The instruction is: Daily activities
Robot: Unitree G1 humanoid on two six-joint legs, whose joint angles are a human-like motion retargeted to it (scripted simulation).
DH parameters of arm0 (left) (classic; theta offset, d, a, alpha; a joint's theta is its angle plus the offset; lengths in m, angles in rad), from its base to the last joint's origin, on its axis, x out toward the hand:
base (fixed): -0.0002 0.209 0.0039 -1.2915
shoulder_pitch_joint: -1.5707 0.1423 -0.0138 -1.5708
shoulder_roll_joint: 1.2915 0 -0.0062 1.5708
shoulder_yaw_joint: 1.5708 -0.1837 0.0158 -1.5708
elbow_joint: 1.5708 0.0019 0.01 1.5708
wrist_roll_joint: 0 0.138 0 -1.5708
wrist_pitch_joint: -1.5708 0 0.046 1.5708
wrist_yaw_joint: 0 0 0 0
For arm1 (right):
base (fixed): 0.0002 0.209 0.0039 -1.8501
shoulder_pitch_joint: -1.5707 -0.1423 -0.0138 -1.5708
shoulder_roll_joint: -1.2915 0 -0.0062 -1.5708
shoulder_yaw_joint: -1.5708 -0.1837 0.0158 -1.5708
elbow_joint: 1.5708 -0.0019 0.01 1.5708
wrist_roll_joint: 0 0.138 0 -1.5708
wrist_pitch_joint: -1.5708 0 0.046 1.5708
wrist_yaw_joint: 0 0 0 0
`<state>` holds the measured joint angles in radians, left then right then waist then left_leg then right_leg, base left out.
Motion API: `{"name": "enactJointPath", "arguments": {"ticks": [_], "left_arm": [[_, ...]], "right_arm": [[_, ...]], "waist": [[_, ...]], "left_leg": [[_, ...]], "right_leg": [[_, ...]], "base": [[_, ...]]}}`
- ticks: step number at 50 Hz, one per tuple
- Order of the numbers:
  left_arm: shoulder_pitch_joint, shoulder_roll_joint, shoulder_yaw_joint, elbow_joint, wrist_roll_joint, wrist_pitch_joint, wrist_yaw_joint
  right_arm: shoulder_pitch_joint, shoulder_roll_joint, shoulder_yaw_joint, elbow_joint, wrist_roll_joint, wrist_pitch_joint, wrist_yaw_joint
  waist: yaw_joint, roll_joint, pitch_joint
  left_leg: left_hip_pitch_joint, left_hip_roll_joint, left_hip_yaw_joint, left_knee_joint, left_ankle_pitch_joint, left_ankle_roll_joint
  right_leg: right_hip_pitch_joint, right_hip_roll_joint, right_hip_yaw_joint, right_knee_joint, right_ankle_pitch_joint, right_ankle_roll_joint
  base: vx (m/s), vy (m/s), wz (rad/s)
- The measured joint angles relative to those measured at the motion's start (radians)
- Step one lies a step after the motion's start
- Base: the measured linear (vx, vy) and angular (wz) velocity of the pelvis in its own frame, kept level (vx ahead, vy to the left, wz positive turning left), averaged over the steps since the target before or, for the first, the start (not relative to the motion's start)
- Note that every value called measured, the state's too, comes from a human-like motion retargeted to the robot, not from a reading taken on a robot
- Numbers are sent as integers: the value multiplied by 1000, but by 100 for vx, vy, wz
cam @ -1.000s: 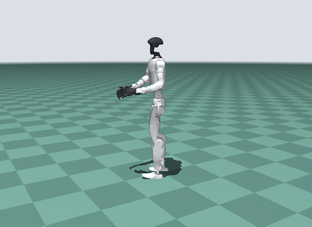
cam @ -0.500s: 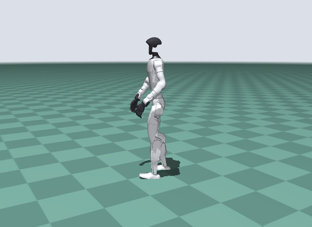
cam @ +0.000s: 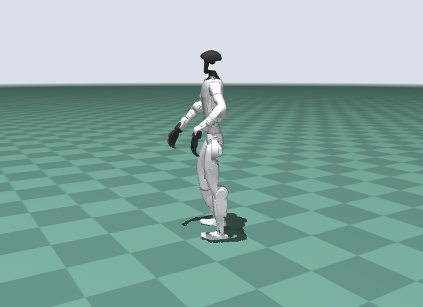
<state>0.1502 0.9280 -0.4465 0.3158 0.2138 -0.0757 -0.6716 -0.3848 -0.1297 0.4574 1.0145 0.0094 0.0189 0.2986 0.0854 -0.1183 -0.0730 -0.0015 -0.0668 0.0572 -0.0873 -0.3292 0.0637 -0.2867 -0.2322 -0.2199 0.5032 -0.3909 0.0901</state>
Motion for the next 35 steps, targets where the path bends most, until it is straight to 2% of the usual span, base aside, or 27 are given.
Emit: {"name": "enactJointPath", "arguments": {"ticks": [5, 8, 12, 15, 20, 25, 30, 35], "left_arm": [[78, 247, 63, -383, -52, -40, -123], [92, 307, 108, -499, -57, -40, -157], [60, 257, 128, -548, -47, -27, -177], [16, 121, 118, -501, -31, -11, -163], [-18, -212, 122, -210, 8, 37, -60], [-27, -500, 164, 334, 5, 95, 126], [-20, -613, 258, 771, -71, 129, 257], [22, -627, 347, 934, -173, 134, 295]], "right_arm": [[-22, -10, -13, -7, -32, 2, -23], [-34, 9, -18, 43, -62, 12, -20], [-39, 49, -10, 132, -101, 29, 24], [-26, 78, -6, 188, -120, 38, 79], [21, 102, -4, 245, -141, 41, 144], [88, 80, -19, 260, -175, 22, 120], [167, 15, -63, 216, -187, -2, 79], [241, -51, -109, 197, -199, -16, 64]], "waist": [[47, -6, -40], [69, -13, -56], [84, -20, -68], [94, -20, -70], [110, -12, -60], [114, -3, -41], [103, -6, -16], [93, -23, 6]], "left_leg": [[-6, 20, -8, 0, 10, -15], [-16, 37, -11, 0, 21, -21], [-32, 61, -25, 0, 41, -30], [-43, 81, -44, 0, 59, -37], [-62, 121, -82, 5, 86, -48], [-100, 160, -109, 66, 86, -68], [-148, 198, -90, 176, 93, -96], [-216, 238, -50, 243, 143, -114]], "right_leg": [[75, 9, 2, -169, 58, 23], [110, 15, 3, -245, 96, 32], [153, 34, 8, -342, 141, 39], [184, 59, 9, -416, 160, 38], [228, 110, 0, -524, 181, 31], [254, 157, -3, -590, 183, 24], [250, 193, 11, -590, 174, 25], [240, 212, 46, -590, 178, 31]], "base": [[0, -13, 14], [-3, -19, 12], [-3, -24, 15], [-3, -28, 16], [-3, -32, 13], [-3, -32, -2], [-3, -29, -31], [-2, -22, -47]]}}
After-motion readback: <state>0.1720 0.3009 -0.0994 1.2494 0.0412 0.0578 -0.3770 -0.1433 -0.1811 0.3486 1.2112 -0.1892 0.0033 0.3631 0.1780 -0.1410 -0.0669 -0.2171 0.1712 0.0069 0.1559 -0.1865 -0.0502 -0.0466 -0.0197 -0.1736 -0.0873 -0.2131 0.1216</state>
